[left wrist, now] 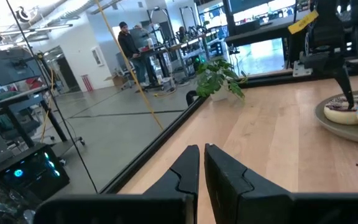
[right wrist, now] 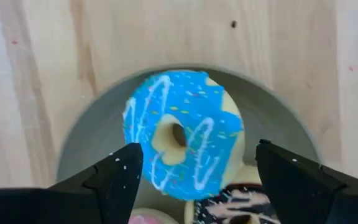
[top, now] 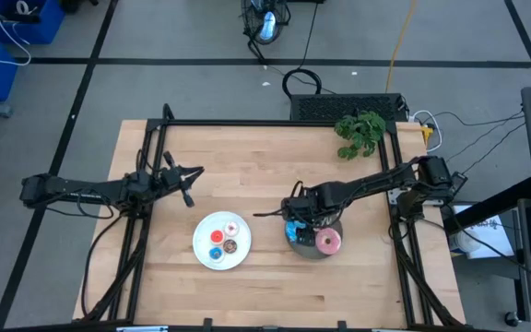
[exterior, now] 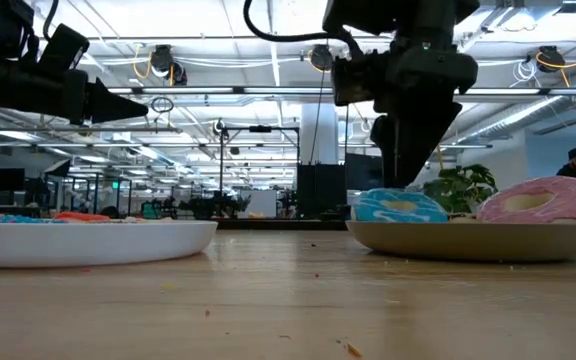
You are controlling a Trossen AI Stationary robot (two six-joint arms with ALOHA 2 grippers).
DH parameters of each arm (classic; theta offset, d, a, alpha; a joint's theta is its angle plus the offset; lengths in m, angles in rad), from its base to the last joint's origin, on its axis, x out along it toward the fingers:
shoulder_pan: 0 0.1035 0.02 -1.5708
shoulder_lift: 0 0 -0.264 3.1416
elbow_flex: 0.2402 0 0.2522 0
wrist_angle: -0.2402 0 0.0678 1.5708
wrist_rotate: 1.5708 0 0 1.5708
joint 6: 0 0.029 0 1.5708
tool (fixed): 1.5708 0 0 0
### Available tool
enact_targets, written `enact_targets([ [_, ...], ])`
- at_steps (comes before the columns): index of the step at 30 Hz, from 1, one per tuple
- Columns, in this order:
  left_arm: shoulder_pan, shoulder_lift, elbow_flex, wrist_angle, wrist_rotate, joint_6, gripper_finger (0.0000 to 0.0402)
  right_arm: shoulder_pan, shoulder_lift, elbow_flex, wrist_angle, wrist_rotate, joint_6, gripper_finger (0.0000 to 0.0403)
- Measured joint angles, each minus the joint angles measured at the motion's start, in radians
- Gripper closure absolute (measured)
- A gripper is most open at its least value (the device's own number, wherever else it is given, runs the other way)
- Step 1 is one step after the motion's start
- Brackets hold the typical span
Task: Pick & Place donuts
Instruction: Return to Home Position
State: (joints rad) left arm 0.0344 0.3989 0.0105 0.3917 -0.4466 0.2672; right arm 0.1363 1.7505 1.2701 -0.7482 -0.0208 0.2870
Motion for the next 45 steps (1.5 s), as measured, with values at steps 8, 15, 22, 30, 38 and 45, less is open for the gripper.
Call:
enact_targets([
  [8,0.0,0.0,0.0,0.0,0.0,0.0,0.0369,0.0,-0.027,0.051,-0.086,0.049,-0.003,0.0108],
  [15,0.0,0.0,0.0,0.001,0.0,-0.008,0.0369,0.005,-0.189,0.066,-0.045,0.073,0.031,0.013],
  [22,0.0,0.0,0.0,0.001,0.0,-0.008,0.0369,0.037,-0.3,0.03,-0.051,0.29,0.035,0.0198],
  [30,0.0,0.0,0.0,0.03,-0.01,0.02,0.0369,0.048,-0.344,-0.069,-0.002,0.307,0.002,0.033],
  [38,0.0,0.0,0.0,0.008,-0.016,0.025,0.0369,0.11,-0.62,-0.325,0.411,0.276,-0.202,0.0389],
  [45,0.0,0.0,0.0,0.026,-0.023,0.042,0.0369,0.115,-0.985,-0.704,0.642,0.277,-0.194,0.0399],
])
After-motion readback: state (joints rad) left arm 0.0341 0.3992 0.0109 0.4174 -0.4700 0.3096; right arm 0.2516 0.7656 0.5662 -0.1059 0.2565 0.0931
